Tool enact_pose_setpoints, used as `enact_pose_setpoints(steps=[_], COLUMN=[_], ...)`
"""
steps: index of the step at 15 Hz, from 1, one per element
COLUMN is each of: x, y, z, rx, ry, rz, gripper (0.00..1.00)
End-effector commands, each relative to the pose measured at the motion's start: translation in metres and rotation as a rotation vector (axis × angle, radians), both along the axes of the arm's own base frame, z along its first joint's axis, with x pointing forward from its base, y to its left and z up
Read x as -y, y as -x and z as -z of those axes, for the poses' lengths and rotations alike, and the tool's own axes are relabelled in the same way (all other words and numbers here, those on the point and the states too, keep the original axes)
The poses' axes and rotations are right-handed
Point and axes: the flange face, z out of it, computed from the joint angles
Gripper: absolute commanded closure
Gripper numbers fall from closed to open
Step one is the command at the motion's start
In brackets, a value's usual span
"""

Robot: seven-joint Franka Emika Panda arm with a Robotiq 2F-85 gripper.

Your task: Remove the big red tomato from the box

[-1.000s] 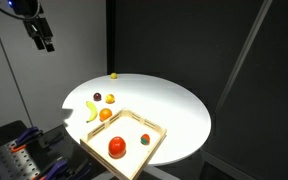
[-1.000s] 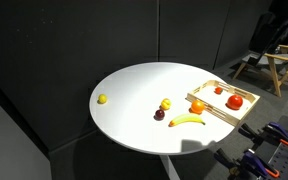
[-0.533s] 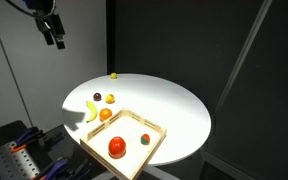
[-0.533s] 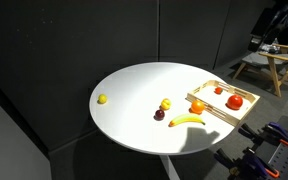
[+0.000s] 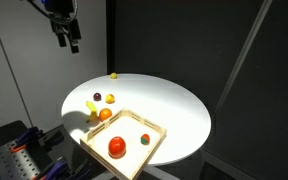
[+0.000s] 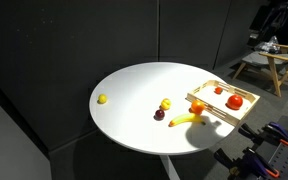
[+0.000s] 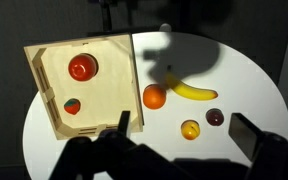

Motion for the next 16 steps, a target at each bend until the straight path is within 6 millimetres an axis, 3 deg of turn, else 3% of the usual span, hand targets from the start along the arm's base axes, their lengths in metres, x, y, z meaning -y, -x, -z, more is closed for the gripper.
enact_pose_setpoints(steps=[1,9,16], x=[0.023,0.055,0.099], y=[-0.018,-0.042,-0.058], z=[0.005,0.048,0.082], rx=[-0.020,0.010,-0.008], ry=[0.010,0.017,0.016], rz=[0.016,0.010,0.105], gripper=[0.00,0.00,0.00])
